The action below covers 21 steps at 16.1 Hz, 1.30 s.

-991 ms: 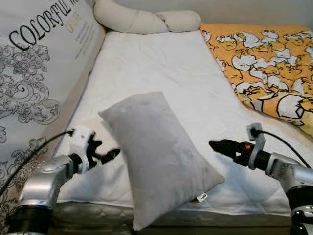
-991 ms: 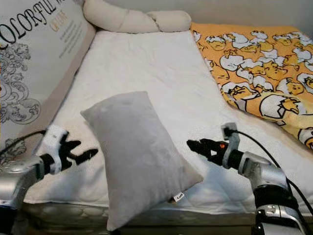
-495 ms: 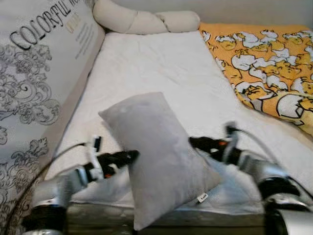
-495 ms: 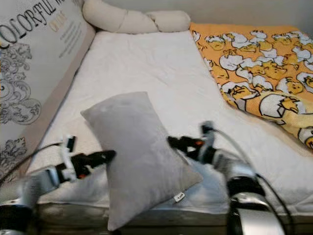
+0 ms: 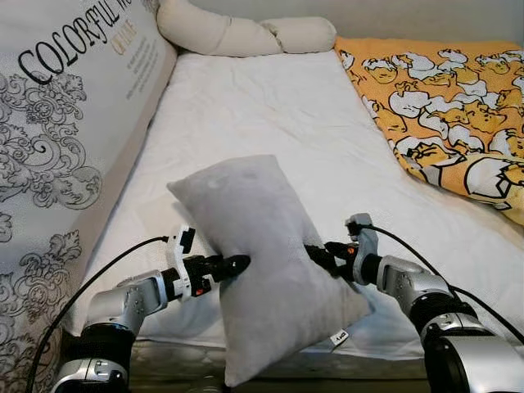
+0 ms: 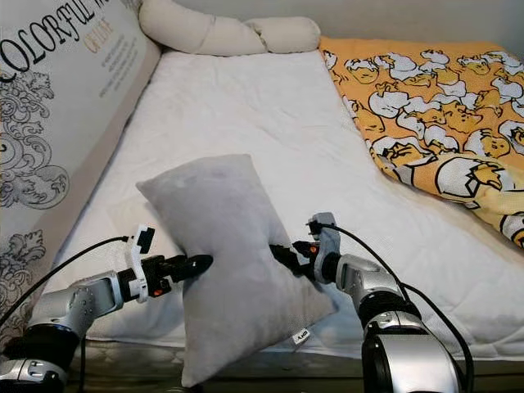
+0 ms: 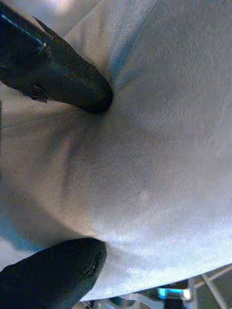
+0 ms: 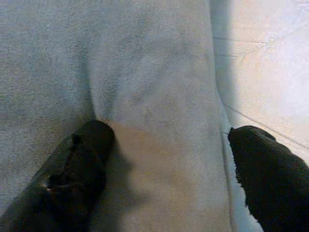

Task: Clean up the room

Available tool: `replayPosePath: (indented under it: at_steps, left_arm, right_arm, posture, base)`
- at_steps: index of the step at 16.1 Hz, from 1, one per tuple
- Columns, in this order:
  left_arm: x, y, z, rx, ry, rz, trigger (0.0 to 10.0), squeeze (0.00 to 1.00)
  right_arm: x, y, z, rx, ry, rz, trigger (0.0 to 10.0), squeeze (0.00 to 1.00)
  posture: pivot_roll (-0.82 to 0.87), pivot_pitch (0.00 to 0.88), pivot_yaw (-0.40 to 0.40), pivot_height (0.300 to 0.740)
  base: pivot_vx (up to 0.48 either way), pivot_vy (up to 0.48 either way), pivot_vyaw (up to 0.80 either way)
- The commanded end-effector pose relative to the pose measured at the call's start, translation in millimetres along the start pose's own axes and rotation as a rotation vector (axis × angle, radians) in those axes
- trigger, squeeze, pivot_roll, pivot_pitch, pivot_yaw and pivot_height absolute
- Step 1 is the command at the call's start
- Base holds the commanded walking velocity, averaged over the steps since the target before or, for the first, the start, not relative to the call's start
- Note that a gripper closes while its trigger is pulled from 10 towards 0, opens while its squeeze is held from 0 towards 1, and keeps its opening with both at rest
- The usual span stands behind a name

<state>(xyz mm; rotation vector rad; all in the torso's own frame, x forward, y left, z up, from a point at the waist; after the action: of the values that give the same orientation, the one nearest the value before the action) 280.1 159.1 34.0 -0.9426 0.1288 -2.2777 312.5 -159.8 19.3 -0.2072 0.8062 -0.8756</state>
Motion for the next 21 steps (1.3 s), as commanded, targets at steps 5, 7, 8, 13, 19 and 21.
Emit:
replayPosePath:
  at_steps: [5, 7, 8, 13, 19, 21]
  left_arm:
    - [3.5, 12.6, -7.8, -0.085, 0.045, -0.017, 0.0, 0.00]
    - [2.5, 12.8, -8.5, -0.089, 0.050, -0.013, 0.0, 0.00]
    - [2.0, 13.0, -8.6, -0.089, 0.050, -0.010, 0.0, 0.00]
    - [-1.5, 16.0, -7.3, -0.057, 0.084, 0.052, 0.0, 0.00]
    - [2.7, 20.6, 3.7, -0.011, 0.187, 0.105, 0.0, 0.00]
    - [12.5, 21.0, 25.2, 0.058, 0.286, 0.110, 0.0, 0.00]
  right_arm:
    - [-8.2, 7.6, -8.3, -0.022, 0.031, 0.050, 0.0, 0.00]
    - [-7.8, 8.1, -9.7, -0.032, 0.026, 0.038, 0.0, 0.00]
    - [-7.4, 8.9, -10.0, -0.030, 0.012, 0.020, 0.0, 0.00]
    - [-12.6, 12.7, 0.9, 0.097, -0.006, 0.030, 0.0, 0.00]
    - [-15.7, 17.3, 3.0, 0.183, 0.026, -0.009, 0.0, 0.00]
    - [-17.9, 19.4, 10.6, 0.244, 0.045, -0.033, 0.0, 0.00]
  posture:
    - [0.07, 0.000, 0.029, 0.740]
    - [0.07, 0.000, 0.029, 0.740]
    - [0.08, 0.000, 0.030, 0.740]
    - [0.07, 0.000, 0.033, 0.740]
    - [0.07, 0.000, 0.047, 0.740]
    - [0.06, 0.000, 0.053, 0.740]
  base:
    - [0.000, 0.000, 0.00]
    - [0.000, 0.000, 0.00]
    - [0.000, 0.000, 0.00]
    - [0.000, 0.000, 0.00]
    - [0.000, 0.000, 0.00]
    - [0.000, 0.000, 0.00]
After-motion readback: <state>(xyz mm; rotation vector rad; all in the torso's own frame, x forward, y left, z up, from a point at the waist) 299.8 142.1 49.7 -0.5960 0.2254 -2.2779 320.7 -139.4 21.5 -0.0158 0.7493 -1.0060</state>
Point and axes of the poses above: a point about 5 cm out from each wrist's last joint towards the gripper, its own y axis pointing out of the wrist towards the gripper, its own z axis along the axis of the wrist's last joint, x = y × z, the point moved 1 cm from there along y, pointing out of the wrist towards the gripper, and after that the axes turned 6 degrees about y, right-handed, at the moved point
